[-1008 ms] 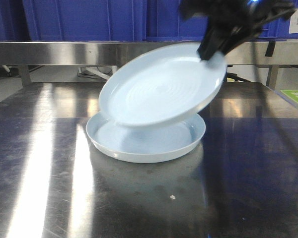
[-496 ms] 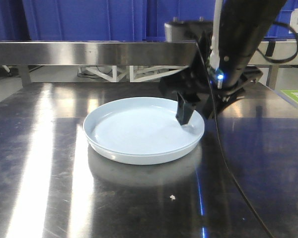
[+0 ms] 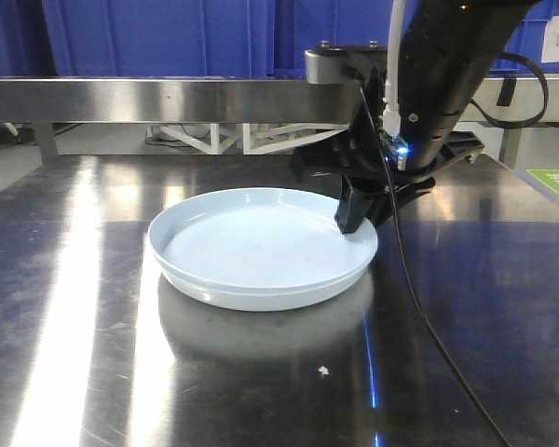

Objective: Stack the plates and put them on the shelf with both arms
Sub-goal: 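Lift the white plate high with the right gripper and hold it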

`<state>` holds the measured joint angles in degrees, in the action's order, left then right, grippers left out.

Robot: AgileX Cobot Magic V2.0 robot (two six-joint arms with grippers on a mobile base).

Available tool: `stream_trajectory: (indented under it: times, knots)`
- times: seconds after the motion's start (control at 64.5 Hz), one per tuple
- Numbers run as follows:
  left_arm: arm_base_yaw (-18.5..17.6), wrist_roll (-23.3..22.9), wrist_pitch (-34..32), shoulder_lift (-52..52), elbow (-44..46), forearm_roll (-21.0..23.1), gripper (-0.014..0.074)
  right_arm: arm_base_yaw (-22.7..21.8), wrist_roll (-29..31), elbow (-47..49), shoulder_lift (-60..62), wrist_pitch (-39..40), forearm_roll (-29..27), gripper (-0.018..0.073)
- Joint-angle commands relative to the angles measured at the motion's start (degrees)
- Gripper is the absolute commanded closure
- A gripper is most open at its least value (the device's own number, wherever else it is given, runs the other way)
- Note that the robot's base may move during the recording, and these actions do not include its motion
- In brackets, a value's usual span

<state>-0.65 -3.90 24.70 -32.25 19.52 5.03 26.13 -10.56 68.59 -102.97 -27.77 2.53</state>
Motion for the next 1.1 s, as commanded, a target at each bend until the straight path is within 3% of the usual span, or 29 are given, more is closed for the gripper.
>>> stream_trajectory:
  times: [0.0,0.217,0.357,0.791,1.085]
  knots:
    - [-0.2,-0.4,-3.9,-0.1,1.7,0.4,0.0510,0.1,0.9,1.9,5.4,3.4,1.0,0.0531]
    - [-0.2,-0.4,-3.9,-0.1,1.7,0.4,0.0510,-1.6,0.9,0.8,16.0,8.3,1.0,0.0531]
    - [-0.2,-0.4,-3.9,-0.1,1.7,0.5,0.0510,-5.4,0.9,-2.3,24.0,10.1,1.0,0.0531]
    - [-0.2,-0.4,-3.9,-0.1,1.7,0.5,0.0510,-20.4,0.9,-23.4,53.6,10.6,1.0,0.0531]
    - [-0.2,-0.4,-3.9,-0.1,1.7,0.5,0.0510,-26.7,0.9,-36.5,73.6,7.4,1.0,0.0531]
